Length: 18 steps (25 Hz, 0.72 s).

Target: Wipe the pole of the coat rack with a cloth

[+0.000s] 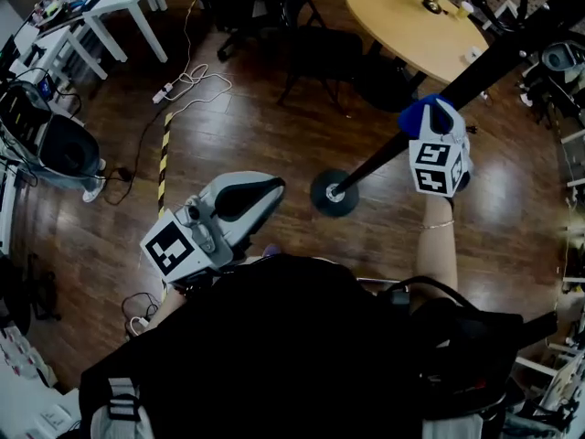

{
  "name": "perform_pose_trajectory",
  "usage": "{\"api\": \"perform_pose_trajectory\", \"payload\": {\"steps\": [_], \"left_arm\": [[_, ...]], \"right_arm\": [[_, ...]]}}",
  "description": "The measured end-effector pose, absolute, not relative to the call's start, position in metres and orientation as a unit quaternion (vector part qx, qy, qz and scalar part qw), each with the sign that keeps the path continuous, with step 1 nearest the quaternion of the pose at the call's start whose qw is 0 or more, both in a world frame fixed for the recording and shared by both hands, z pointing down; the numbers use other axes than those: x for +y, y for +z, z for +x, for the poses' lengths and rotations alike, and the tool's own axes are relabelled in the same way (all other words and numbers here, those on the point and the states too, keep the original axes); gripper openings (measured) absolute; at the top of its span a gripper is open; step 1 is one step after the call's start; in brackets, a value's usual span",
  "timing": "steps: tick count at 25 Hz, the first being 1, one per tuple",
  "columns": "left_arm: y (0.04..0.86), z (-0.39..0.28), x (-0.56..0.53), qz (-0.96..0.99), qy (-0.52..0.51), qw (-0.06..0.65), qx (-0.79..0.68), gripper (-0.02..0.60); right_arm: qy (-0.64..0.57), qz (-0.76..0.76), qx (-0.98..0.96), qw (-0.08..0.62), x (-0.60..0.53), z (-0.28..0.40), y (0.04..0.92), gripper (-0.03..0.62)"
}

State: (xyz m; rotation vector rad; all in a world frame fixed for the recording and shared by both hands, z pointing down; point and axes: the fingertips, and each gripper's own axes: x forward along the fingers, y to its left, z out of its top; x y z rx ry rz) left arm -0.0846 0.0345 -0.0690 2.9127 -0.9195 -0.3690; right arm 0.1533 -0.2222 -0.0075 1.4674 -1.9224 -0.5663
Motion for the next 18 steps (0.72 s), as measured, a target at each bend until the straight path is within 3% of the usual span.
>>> {"api": "perform_pose_trajectory", "payload": {"steps": [6,12,18], "left_arm": [[-0.055,-0.086,0.049,0.953,-0.117,0.052,-0.276,-0.005],[-0.043,-0.064,0.058,0.963,-0.121,0.074,-0.229,-0.005],[-0.02,-0.04,0.058,0.969,-0.121,0.124,-0.179,-0.005]], "right_arm": [[-0.055,0.441,-0.821,0.359,-0.185,0.166,0.053,0.018],[0.104,0.289,-0.911,0.274,-0.137,0.151,0.041,0.018],[0.125,0.116,-0.973,0.158,-0.025,0.12,0.023,0.018]]}}
